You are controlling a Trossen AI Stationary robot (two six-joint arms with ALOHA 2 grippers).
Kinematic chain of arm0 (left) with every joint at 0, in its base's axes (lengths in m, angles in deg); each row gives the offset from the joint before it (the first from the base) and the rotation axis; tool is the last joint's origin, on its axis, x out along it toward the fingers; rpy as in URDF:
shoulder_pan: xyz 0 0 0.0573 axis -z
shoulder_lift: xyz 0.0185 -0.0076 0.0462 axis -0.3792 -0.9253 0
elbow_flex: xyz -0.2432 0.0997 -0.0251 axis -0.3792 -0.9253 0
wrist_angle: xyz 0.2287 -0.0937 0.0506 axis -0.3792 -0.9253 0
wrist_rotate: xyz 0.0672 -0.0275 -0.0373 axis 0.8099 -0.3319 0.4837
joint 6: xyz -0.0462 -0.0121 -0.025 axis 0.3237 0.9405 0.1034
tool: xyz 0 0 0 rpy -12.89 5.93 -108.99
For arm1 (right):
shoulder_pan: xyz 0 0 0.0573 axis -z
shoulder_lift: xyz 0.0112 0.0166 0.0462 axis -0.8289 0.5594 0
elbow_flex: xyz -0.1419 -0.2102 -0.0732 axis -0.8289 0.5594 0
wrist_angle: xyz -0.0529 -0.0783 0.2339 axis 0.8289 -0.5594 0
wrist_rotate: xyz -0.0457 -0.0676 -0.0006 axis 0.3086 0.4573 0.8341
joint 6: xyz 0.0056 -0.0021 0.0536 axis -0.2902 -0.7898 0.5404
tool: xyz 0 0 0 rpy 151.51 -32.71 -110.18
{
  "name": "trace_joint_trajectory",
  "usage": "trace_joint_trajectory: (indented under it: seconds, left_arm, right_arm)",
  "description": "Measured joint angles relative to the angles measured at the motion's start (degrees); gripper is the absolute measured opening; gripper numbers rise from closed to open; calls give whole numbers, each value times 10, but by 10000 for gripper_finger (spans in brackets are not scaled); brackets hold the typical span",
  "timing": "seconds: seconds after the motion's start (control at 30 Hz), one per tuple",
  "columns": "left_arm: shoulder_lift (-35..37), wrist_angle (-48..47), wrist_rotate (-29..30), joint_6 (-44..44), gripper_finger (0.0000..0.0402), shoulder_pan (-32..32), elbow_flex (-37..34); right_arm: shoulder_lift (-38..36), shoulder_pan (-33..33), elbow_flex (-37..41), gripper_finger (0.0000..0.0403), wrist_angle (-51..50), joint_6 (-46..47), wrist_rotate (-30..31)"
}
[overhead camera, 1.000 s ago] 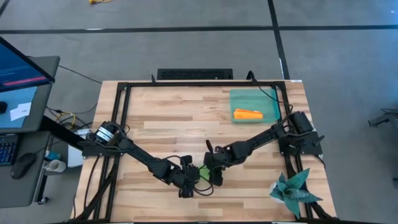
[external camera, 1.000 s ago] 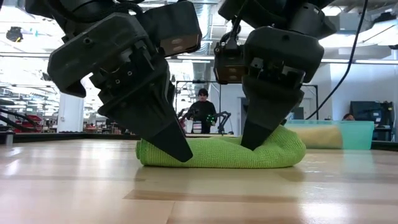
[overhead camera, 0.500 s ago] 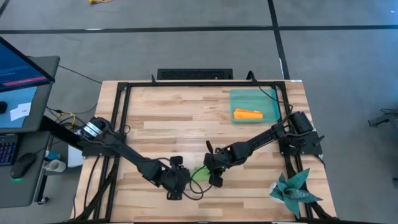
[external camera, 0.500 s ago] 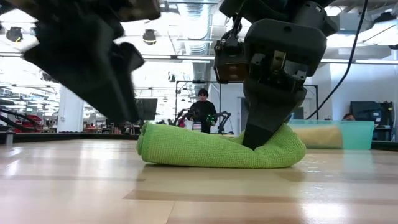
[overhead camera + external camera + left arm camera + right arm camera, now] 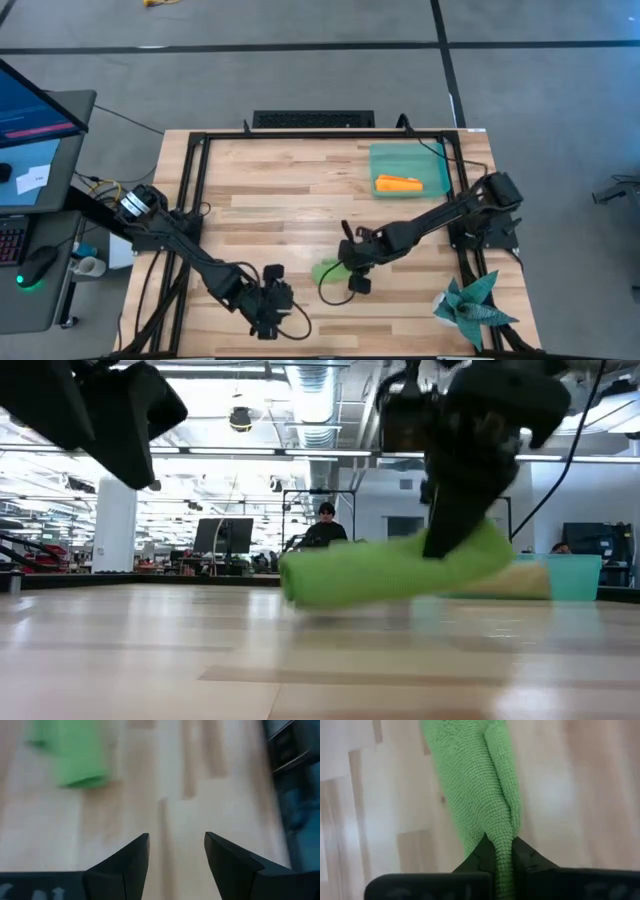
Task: Roll microfiber towels into tight, uniform cylinder then place into a basket
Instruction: Put the rolled green towel into the blue bin
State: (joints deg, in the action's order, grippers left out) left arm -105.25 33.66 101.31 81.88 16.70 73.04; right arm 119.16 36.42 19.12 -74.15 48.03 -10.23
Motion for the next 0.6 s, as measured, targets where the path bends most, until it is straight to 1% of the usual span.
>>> trace_joint_trajectory:
  seconds: [0.1,0.23,0.33,0.43,0.6]
  left_arm:
    - [-2,103,-24,-5,185,5,-33]
    - [-4,277,-78,-19,185,7,-100]
    - [-4,369,-88,-19,185,7,-143]
    - [-4,414,-88,-20,185,6,-169]
    - [-4,423,-86,-25,185,4,-185]
  right_arm:
    - [-36,1,-1,32,-46,-5,28]
    - [-88,5,-2,32,-102,-19,62]
    - [-128,17,-2,32,-144,-23,96]
    - [-170,37,-3,32,-178,-39,123]
    - [-239,90,-4,33,-235,-83,155]
